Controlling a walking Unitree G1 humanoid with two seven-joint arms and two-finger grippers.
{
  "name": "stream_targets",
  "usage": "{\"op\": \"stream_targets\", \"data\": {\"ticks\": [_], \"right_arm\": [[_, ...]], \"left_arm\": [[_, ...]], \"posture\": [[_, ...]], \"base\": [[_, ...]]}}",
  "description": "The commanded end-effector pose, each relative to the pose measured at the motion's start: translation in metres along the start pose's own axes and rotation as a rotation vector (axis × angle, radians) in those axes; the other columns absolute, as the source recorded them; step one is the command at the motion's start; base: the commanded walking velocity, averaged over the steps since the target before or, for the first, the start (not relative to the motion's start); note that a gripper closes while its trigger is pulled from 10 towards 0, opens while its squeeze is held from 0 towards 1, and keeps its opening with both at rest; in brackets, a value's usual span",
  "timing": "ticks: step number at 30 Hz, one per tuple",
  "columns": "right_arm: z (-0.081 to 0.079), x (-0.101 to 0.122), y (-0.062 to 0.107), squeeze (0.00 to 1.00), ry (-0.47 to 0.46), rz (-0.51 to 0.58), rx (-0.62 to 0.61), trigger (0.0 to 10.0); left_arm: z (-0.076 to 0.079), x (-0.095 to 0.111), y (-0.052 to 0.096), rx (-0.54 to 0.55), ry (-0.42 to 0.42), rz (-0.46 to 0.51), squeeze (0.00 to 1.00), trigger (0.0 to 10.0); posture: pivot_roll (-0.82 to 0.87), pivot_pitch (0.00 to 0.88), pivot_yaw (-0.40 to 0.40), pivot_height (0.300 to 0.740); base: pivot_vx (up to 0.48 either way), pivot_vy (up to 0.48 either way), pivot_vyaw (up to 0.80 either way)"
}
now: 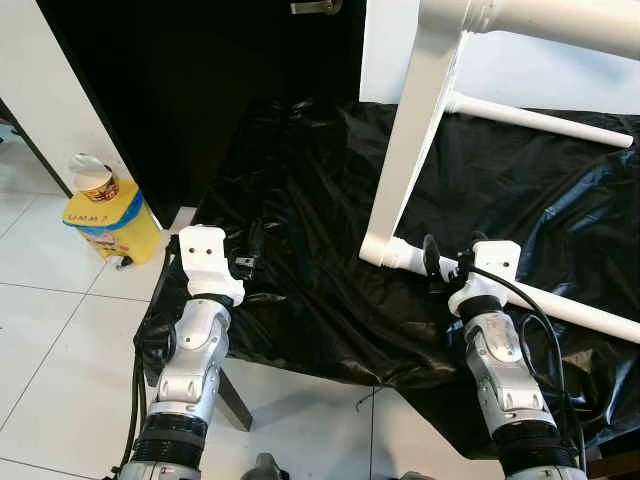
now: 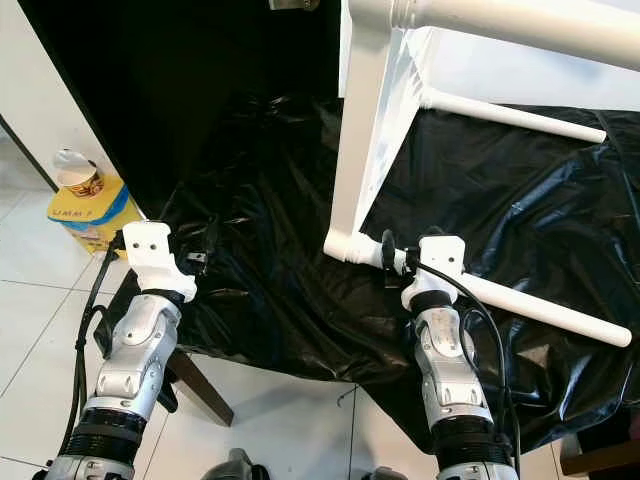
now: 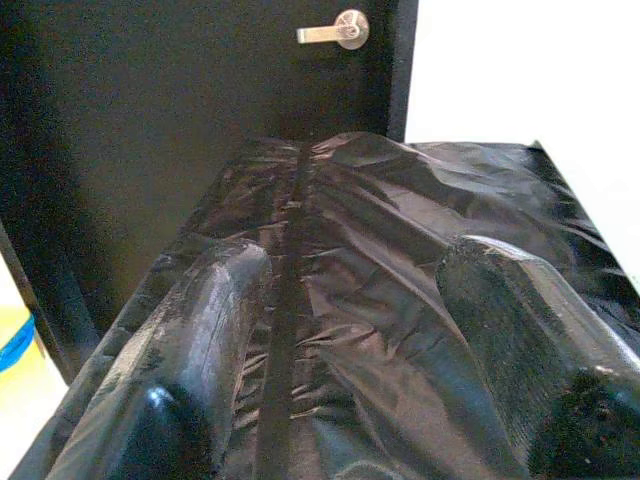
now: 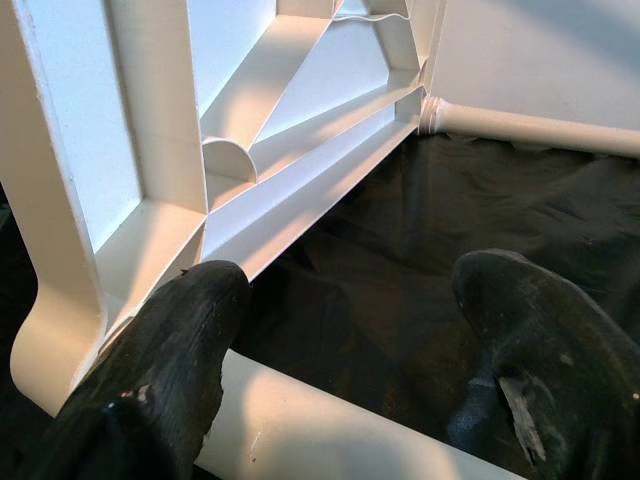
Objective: Building children table
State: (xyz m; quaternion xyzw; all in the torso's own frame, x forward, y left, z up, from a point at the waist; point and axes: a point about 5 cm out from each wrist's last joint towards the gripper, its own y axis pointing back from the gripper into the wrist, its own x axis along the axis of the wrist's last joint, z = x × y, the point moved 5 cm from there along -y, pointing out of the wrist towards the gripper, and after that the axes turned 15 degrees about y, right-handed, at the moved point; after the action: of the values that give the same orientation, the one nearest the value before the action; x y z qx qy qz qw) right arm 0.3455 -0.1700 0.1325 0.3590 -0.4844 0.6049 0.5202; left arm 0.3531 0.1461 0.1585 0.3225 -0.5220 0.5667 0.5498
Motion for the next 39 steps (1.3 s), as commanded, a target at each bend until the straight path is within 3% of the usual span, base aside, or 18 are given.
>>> {"op": "stream_targets", "data": {"ticks": [1, 27, 39], "right_arm": [[-0.001, 0.000, -0.001, 0.00, -0.004, 0.003, -0.003, 10.0], [-0.002, -0.001, 0.000, 0.00, -0.005, 0.000, -0.004, 10.0], [0.002, 0.005, -0.011, 0.00, -0.005, 0.023, -0.023, 10.0]], "left_arm": [[0.009, 0.000, -0.001, -0.085, -0.015, -0.011, 0.00, 10.0], [0.010, -0.001, 0.001, -0.088, -0.021, -0.016, 0.00, 10.0], [0.012, 0.003, -0.013, -0.099, -0.020, 0.006, 0.00, 10.0]], "posture": [[0.07, 0.005, 0.004, 0.740], [0.07, 0.004, 0.006, 0.740], [0.05, 0.000, 0.010, 0.740]], "base": [[0.000, 0.000, 0.00], [0.000, 0.000, 0.00], [0.000, 0.000, 0.00]]}}
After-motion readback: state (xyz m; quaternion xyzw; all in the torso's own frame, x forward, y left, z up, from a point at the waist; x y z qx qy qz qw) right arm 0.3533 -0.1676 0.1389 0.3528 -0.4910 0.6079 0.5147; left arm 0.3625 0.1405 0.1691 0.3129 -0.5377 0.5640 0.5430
